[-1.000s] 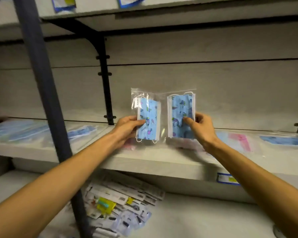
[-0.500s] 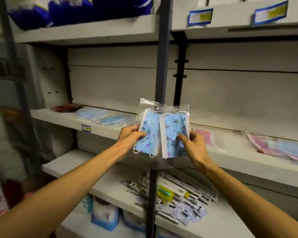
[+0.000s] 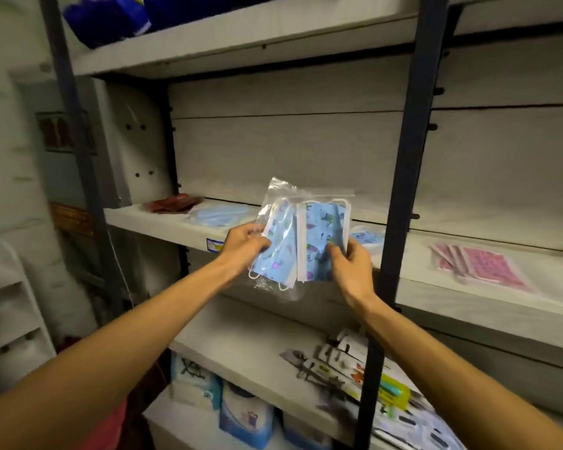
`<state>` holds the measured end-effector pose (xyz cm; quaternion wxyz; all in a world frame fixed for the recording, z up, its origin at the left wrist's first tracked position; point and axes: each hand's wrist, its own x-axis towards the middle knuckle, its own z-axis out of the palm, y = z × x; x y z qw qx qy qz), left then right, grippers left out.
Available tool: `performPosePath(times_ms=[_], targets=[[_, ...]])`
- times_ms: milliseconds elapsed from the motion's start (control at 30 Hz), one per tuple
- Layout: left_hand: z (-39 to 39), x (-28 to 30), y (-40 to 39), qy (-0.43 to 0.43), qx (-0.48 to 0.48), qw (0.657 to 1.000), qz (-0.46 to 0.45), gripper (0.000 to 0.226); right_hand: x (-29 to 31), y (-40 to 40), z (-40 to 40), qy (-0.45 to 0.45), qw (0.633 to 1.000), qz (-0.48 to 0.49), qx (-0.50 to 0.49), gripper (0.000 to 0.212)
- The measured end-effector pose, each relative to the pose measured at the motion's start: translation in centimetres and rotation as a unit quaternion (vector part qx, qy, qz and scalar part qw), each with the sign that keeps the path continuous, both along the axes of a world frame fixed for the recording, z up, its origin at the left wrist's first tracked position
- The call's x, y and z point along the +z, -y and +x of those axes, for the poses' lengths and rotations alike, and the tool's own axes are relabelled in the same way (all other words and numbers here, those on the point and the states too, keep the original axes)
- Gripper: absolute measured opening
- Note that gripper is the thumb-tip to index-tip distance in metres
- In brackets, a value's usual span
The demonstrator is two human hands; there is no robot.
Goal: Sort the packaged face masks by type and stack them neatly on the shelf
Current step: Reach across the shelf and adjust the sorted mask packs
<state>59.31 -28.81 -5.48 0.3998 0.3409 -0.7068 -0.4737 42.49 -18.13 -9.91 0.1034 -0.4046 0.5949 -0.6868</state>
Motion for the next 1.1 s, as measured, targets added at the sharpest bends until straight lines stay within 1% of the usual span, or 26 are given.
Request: performPosePath(times_ms=[133, 233, 300, 433, 533, 633, 733, 867, 900, 967, 1000, 1033, 1100], targets=[[-1.7, 1.7, 3.6, 0.029, -0.035, 0.999, -0.021, 0.022, 0.8, 3.3, -1.3, 0.037, 0.997, -0.027, -0.067, 0.022], [-3.4, 1.8, 5.4, 0.014, -0.058, 0.998, -0.019, 0.019, 1.8, 5.1, -2.6, 0.029, 0.996, -0.023, -0.076, 0.014], [-4.6, 1.8, 6.6, -0.011, -0.075, 0.997, -0.011, 0.019, 2.3, 5.8, -3.5, 0.033, 0.996, -0.032, -0.076, 0.009], [-7.5, 2.5, 9.0, -0.066, -0.076, 0.995, 0.017, 0.022, 2.9, 6.0, -5.4, 0.052, 0.990, -0.035, -0.123, 0.015], [-10.2, 2.1, 9.7, -0.083, -0.086, 0.993, 0.005, 0.025, 2.6, 5.7, -5.9, -0.027, 0.976, -0.040, -0.215, 0.016], [-12.8, 1.0, 9.9, -0.094, -0.105, 0.990, 0.019, 0.039, 1.3, 5.6, -5.8, -0.086, 0.966, -0.036, -0.241, 0.022], [-14.6, 0.2, 10.4, -0.056, -0.135, 0.989, -0.030, 0.053, 1.1, 5.3, -6.3, -0.086, 0.959, -0.024, -0.268, 0.030], [-16.0, -0.9, 11.4, 0.034, -0.211, 0.975, -0.068, 0.056, 1.2, 5.2, -7.0, -0.091, 0.943, 0.025, -0.320, 0.031], [-15.9, -1.4, 11.5, 0.052, -0.230, 0.967, -0.099, 0.055, 1.1, 5.2, -7.1, -0.082, 0.939, 0.037, -0.331, 0.031], [-15.8, -2.4, 11.7, 0.052, -0.261, 0.945, -0.188, 0.047, 1.0, 5.4, -6.9, -0.078, 0.931, 0.060, -0.351, 0.030], [-15.8, -2.6, 11.8, 0.052, -0.260, 0.936, -0.232, 0.044, 1.0, 5.5, -6.9, -0.085, 0.924, 0.071, -0.365, 0.029], [-15.9, -2.7, 11.9, 0.059, -0.251, 0.928, -0.268, 0.047, 0.9, 5.5, -6.8, -0.089, 0.918, 0.081, -0.378, 0.030], [-15.9, -2.7, 11.8, 0.091, -0.241, 0.917, -0.304, 0.059, 0.8, 5.6, -6.8, -0.080, 0.911, 0.102, -0.392, 0.032]])
